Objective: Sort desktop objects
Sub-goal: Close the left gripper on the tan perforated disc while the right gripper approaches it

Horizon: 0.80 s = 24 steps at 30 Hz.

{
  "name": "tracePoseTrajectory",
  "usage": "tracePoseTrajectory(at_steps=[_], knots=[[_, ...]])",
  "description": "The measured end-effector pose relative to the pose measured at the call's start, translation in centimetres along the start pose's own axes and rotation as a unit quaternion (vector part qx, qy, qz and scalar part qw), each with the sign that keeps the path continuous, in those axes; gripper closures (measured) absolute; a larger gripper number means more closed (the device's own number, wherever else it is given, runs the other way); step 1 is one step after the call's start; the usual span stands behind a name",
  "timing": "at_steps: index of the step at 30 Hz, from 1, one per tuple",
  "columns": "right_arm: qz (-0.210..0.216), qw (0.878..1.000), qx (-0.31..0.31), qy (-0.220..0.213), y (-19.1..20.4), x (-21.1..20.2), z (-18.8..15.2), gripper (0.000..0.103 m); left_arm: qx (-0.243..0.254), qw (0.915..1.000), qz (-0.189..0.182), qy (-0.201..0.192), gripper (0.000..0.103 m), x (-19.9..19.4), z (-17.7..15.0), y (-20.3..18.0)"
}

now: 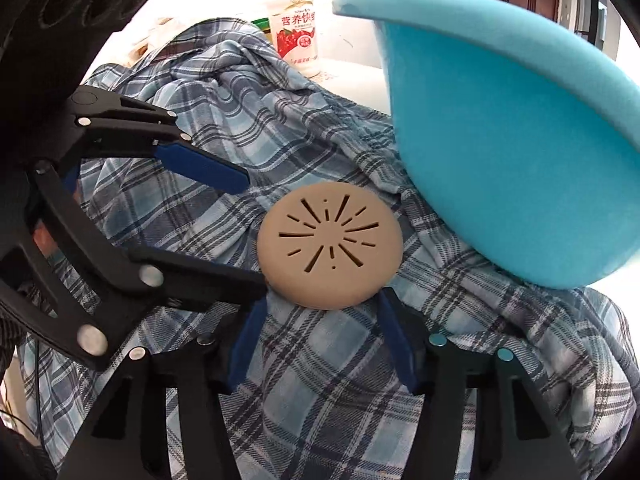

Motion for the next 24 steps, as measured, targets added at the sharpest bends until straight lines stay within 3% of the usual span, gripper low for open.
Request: tracePoseTrajectory(at_steps=[2,9,17,20,22,24], knots=[[0.001,1.0,0.009,-0.01,-0.2,0.1,0.2,0.036,0.0,1.0,0.003,0.001,0.025,0.3,0.4,-0.1],[-0.002,1.0,0.016,-0.023,-0.2,0.5,0.8,0.031,0.003,0.9993,-0.031,0.021,0.019,2.0,1.7,-0.1],[-0.021,0.999,0.017,-0.028,-0.4,0.8,1.2,0.03,0.006,0.9981,-0.057,0.023,0.017,3.0,2.4,0.2],[-0.034,0.999,0.01,-0.027,-0.1,0.8,1.2,0.037,-0.002,0.9975,-0.068,0.021,0.016,3.3,2.3,0.4],[-0.035,0.999,0.008,-0.027,0.0,0.8,1.1,0.04,-0.004,0.9977,-0.066,0.014,0.02,3.1,2.2,0.3],[-0.032,0.999,0.011,-0.025,0.0,0.6,0.9,0.044,-0.009,0.9988,-0.047,0.013,0.031,2.9,2.1,0.5]])
Point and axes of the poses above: each gripper's, at about its wrist camera, not at the fingertips, and x roughly the way its jaws point, y to its left, z to its top, the point moved 4 cm from there along x, roughly the way its jaws point, and after that the axes turned 13 degrees about y, right-handed, at the moved point
